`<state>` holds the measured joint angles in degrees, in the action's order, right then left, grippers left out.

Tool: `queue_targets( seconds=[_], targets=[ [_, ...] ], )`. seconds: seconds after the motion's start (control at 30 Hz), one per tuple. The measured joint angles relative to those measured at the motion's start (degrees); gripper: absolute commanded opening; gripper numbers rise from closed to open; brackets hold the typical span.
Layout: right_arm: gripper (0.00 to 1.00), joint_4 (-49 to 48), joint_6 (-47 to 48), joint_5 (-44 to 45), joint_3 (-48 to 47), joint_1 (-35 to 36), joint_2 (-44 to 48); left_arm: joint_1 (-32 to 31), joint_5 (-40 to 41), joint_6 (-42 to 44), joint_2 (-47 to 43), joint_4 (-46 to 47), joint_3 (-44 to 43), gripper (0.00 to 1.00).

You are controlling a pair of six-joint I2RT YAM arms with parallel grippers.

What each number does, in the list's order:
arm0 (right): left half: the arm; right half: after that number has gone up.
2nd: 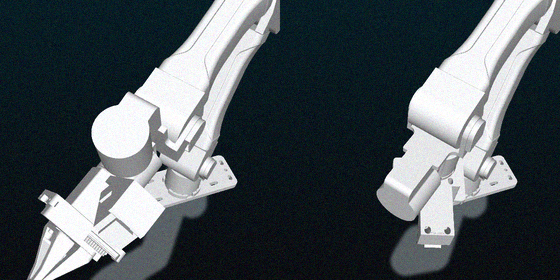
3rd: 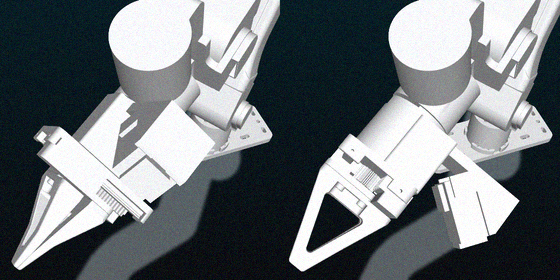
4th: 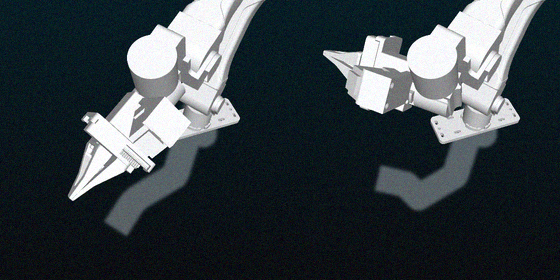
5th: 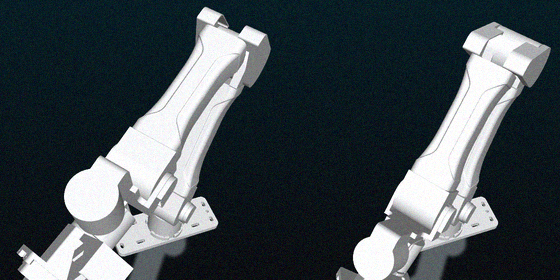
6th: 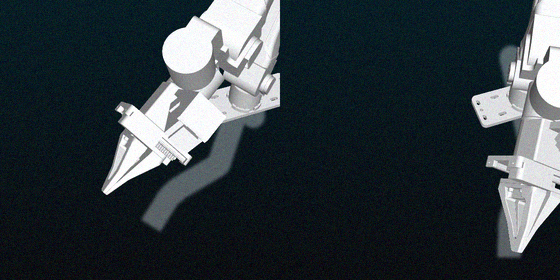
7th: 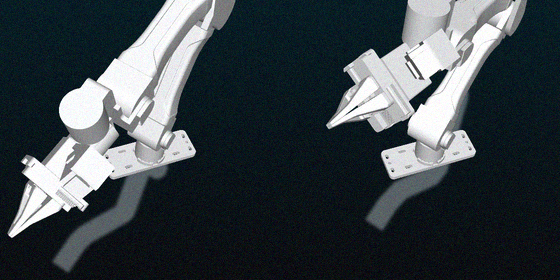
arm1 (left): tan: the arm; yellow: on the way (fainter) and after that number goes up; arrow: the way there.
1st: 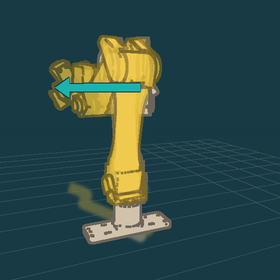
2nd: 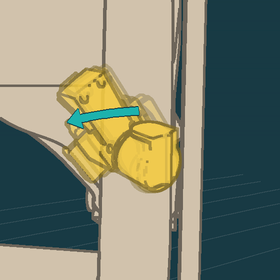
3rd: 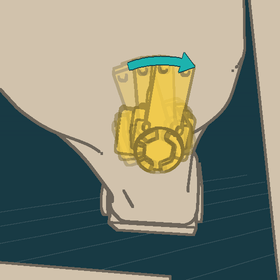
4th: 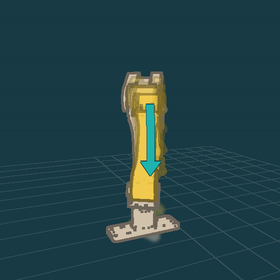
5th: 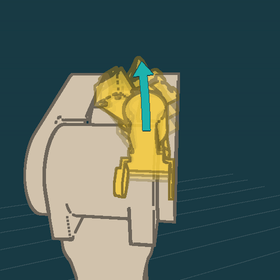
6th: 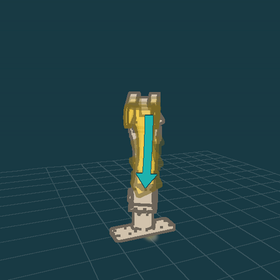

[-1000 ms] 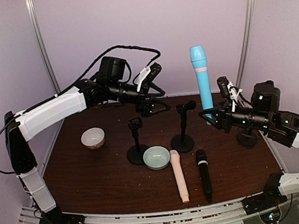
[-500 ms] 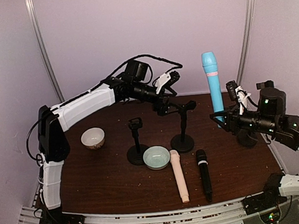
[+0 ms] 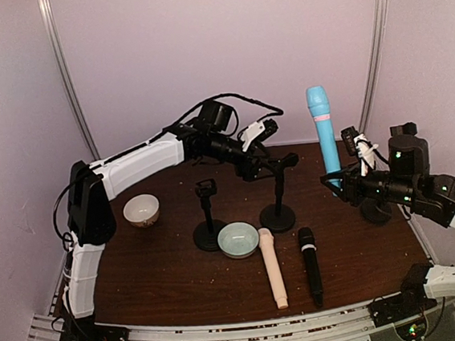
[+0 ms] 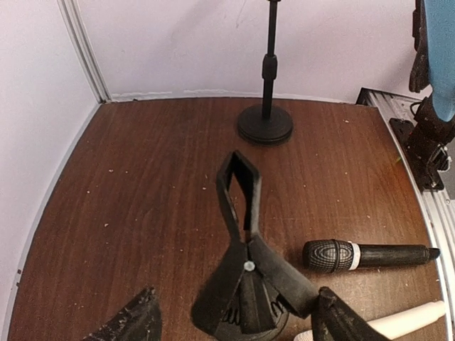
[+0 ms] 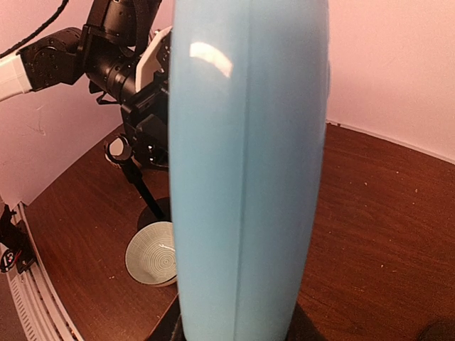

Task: Attach the microphones to the stand

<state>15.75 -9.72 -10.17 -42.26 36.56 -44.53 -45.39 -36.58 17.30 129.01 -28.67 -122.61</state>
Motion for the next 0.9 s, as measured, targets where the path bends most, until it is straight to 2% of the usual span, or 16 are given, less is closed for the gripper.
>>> queue_targets(
  seconds=[0.1,0.27,0.7,0.9],
  targets=[
    [0.01,-0.02,-0.02,0.04,0.00,-0.07,-0.13,-0.24,1.11,0.20,0.00,-0.07,-0.04,0.73],
    [0.01,-0.04,-0.15,0.04,0.00,-0.11,-0.96,-0.70,2.89,0.22,0.15,-0.15,-0.24,0.83],
    [0.01,-0.50,-0.13,0.02,0.02,-0.48,-1.68,-0.92,3.13,-1.62,3.19,0.07,-1.92,0.78],
    [0.01,-0.90,-0.11,0.02,0.33,-0.61,-2.14,-1.11,3.13,-2.80,3.87,0.17,-3.32,0.81]
  ],
)
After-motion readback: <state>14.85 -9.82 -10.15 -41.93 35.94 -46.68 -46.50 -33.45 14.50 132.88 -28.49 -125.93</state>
